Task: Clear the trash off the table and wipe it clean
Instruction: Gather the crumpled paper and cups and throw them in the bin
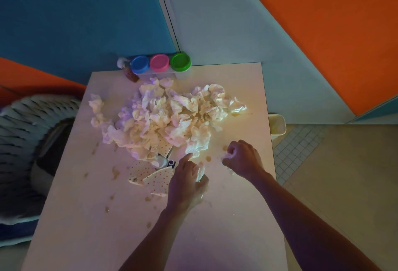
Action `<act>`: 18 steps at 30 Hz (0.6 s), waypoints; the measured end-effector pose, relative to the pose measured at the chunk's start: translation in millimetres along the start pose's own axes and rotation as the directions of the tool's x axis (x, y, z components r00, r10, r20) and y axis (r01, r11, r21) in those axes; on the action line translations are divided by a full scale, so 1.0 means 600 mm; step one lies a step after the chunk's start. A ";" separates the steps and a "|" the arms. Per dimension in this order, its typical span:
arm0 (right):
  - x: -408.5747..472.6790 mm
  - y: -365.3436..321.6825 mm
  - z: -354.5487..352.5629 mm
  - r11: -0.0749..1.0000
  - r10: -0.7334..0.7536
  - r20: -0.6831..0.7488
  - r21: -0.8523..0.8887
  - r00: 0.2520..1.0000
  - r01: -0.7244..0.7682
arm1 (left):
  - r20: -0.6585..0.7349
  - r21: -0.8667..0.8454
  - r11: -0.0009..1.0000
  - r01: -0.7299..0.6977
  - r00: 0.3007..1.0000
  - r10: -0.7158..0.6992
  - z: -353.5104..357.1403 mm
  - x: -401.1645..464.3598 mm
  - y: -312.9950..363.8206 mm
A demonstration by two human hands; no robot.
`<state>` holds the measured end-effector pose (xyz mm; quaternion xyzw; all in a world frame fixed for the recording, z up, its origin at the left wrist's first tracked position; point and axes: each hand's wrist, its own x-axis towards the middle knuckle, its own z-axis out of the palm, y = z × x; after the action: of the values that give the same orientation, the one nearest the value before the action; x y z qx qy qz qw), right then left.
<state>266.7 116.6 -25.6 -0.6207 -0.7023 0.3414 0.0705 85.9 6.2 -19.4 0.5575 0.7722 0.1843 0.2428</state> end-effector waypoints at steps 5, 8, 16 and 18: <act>0.003 -0.034 -0.001 0.997 -0.047 0.015 0.062 0.999 0.046 | -0.012 -0.012 0.987 0.159 0.987 -0.159 -0.028 0.014 0.016; 0.012 -0.056 -0.012 0.994 -0.104 0.113 -0.015 0.988 0.106 | 0.041 0.007 0.978 0.208 0.977 -0.208 -0.039 0.029 0.025; 0.080 -0.124 -0.010 0.920 -0.204 0.279 -0.272 0.938 0.281 | 0.108 0.106 0.941 0.320 0.938 -0.331 -0.034 0.070 0.011; 0.092 -0.127 -0.002 0.892 -0.199 0.334 -0.328 0.921 0.312 | 0.091 0.135 0.943 0.303 0.944 -0.316 -0.032 0.077 0.008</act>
<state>192.2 168.2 0.5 -0.4663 -0.8333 0.2760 -0.1091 66.4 51.6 -8.7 0.4521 0.8450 0.0660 0.2779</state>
